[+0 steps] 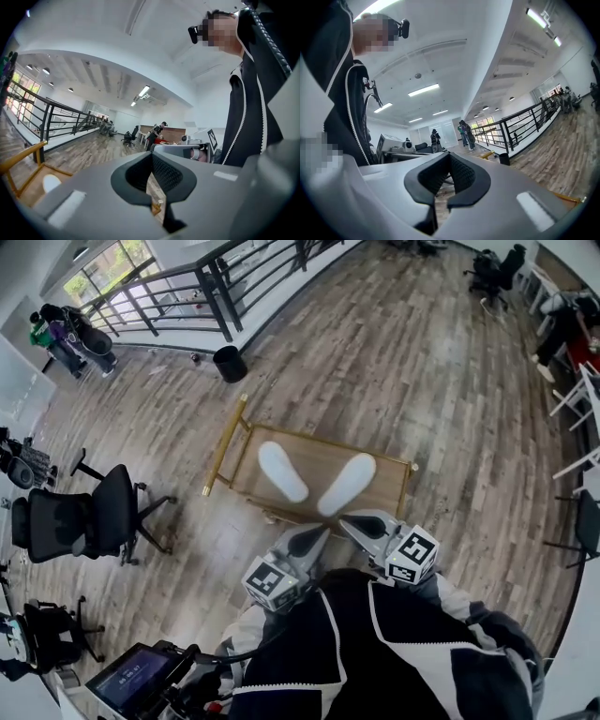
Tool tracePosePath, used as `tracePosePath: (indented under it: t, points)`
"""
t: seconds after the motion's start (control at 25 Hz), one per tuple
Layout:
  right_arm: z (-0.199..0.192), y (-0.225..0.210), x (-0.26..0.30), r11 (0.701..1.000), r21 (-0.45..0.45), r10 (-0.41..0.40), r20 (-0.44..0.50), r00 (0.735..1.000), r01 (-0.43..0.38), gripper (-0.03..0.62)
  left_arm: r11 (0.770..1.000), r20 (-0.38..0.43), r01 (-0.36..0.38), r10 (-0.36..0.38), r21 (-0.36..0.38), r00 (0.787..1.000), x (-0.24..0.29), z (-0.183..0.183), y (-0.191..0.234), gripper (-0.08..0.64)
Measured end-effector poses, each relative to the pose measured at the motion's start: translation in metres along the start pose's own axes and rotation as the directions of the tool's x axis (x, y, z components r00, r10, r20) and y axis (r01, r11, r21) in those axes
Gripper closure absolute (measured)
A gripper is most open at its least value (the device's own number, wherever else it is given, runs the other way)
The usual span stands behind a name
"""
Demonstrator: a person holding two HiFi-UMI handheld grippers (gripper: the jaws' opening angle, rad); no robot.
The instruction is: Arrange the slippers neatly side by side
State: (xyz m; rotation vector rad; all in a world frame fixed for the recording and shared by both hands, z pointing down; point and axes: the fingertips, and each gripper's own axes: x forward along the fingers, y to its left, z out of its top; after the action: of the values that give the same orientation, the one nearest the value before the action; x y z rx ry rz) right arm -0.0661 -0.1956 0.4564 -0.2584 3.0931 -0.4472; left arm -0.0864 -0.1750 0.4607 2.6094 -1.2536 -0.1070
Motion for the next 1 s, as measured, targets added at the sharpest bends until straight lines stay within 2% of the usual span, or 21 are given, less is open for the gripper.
tracePosePath:
  t: [0.2, 0.32, 0.6, 0.72, 1.0]
  points:
    - [0.006, -0.012, 0.050, 0.998, 0.002, -0.063, 0.028, 0.998, 0.063, 0.588, 0.997, -0.014, 0.073, -0.072, 0.014, 0.997, -0.009, 0.021, 0.046, 0.548]
    - [0.011, -0.022, 0.070, 0.996, -0.003, -0.094, 0.037, 0.995, 0.094, 0.588, 0.993, -0.042, 0.110, -0.109, 0.034, 0.993, -0.008, 0.023, 0.068, 0.548]
    - [0.008, -0.036, 0.109, 0.985, -0.014, -0.174, 0.039, 0.984, 0.174, 0.588, 0.982, -0.044, 0.188, -0.187, 0.030, 0.981, -0.016, 0.026, 0.110, 0.548]
    - [0.007, -0.043, 0.114, 0.979, -0.015, -0.203, 0.030, 0.979, 0.203, 0.588, 0.975, -0.044, 0.222, -0.222, -0.002, 0.974, -0.012, 0.023, 0.117, 0.548]
    - [0.029, -0.067, 0.071, 0.967, -0.006, -0.256, 0.016, 0.967, 0.256, 0.588, 0.966, -0.057, 0.259, -0.258, 0.008, 0.964, 0.038, 0.031, 0.095, 0.548]
